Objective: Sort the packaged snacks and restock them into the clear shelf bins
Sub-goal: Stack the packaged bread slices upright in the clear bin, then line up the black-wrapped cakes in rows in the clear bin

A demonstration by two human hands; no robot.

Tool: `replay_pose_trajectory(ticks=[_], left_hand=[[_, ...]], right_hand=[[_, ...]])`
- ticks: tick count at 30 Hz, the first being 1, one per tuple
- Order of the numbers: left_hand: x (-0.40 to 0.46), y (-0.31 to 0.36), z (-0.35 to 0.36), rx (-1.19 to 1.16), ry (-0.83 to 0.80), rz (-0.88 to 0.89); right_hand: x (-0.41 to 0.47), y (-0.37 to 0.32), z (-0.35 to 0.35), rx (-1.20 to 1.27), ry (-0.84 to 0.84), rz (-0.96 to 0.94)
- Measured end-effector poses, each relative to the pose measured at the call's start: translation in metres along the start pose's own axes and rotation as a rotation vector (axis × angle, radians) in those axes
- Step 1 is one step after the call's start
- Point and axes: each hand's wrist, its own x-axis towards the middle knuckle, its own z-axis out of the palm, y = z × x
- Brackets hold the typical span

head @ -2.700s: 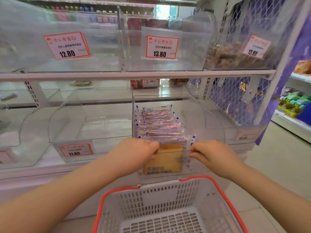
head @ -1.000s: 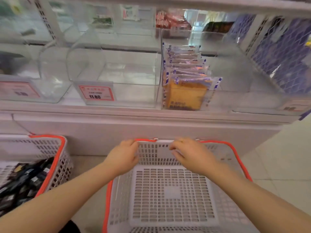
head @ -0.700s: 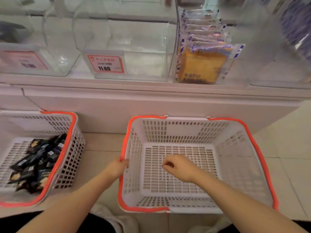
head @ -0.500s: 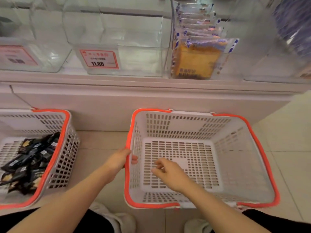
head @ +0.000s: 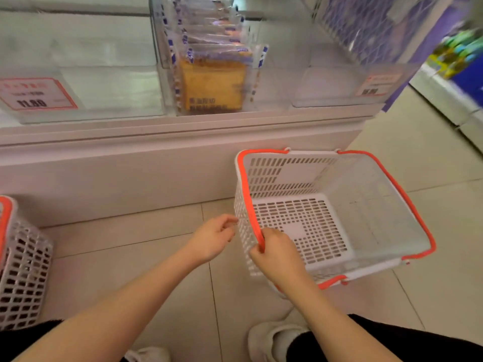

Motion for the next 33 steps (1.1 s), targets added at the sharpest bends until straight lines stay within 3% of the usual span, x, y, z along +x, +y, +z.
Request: replay_pose_trajectory(ticks=[7,14,17,19,23,28,33], left_hand=[[-0.001,-0.016,0.045,0.043,-0.085,-0.032],[-0.009,-0.052,0.042,0.019,0.102,-0.237],[-0.019,-0.072,0.032,0.015,0.189,-0.328],[-0.027,-0.084,0.022,0.004,0.254,-0.380],[-0.049,-0.108,-0.013,-0.072,0.458,-0.480],[-0.103,-0.139,-0.083,0.203,0.643,-0.550],[-0.169,-0.177,-0.148,0.522,0.801,-0.527]], right_hand=[[0.030,0.092,-0.019,-0.191,0.016,0.279],[0.039,0.120,-0.018,-0.295,0.048,0.477],[0.049,0.088,-0.017,-0.345,0.198,0.336],[0.055,0.048,-0.010,-0.186,0.201,0.136],[0.050,-0.052,0.012,0.277,-0.070,-0.152],[0.023,-0.158,0.042,0.352,-0.269,-0.499],[0.007,-0.220,0.076,0.332,-0.403,-0.652]])
